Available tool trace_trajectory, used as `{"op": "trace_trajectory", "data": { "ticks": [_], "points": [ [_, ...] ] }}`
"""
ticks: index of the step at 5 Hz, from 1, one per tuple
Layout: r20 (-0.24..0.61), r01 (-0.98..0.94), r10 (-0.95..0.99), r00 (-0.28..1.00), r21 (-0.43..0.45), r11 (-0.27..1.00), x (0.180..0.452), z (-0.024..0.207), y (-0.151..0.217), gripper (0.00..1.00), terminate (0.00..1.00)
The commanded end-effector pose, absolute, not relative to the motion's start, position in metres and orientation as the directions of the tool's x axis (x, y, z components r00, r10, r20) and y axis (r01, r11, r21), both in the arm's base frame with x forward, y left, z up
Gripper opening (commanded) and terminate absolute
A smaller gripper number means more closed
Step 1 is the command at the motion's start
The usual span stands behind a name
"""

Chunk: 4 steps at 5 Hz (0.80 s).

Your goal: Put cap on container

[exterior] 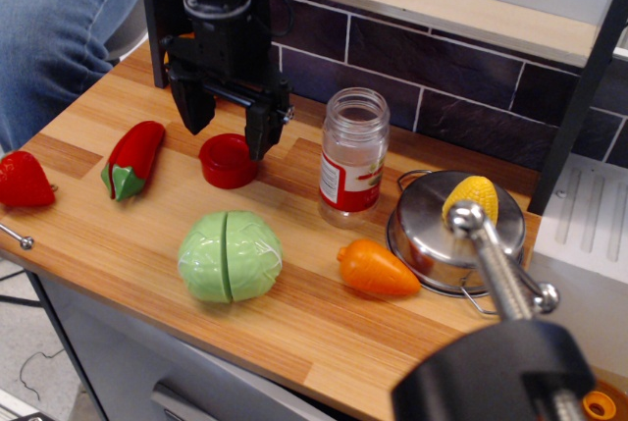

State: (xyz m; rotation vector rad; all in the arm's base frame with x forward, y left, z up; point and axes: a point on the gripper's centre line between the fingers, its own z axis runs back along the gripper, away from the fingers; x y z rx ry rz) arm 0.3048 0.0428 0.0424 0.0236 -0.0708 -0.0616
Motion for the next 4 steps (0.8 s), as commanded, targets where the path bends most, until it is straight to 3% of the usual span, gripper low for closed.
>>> {"op": "trace_trajectory", "data": {
  "ticks": [1,4],
  "points": [
    [0.131,0.069,-0.082,0.988,0.103,0.992,0.317,0.030,0.050,1.00,0.00],
    [0.121,0.074,-0.089,0.989,0.127,0.989,0.324,0.012,0.053,1.00,0.00]
  ]
}}
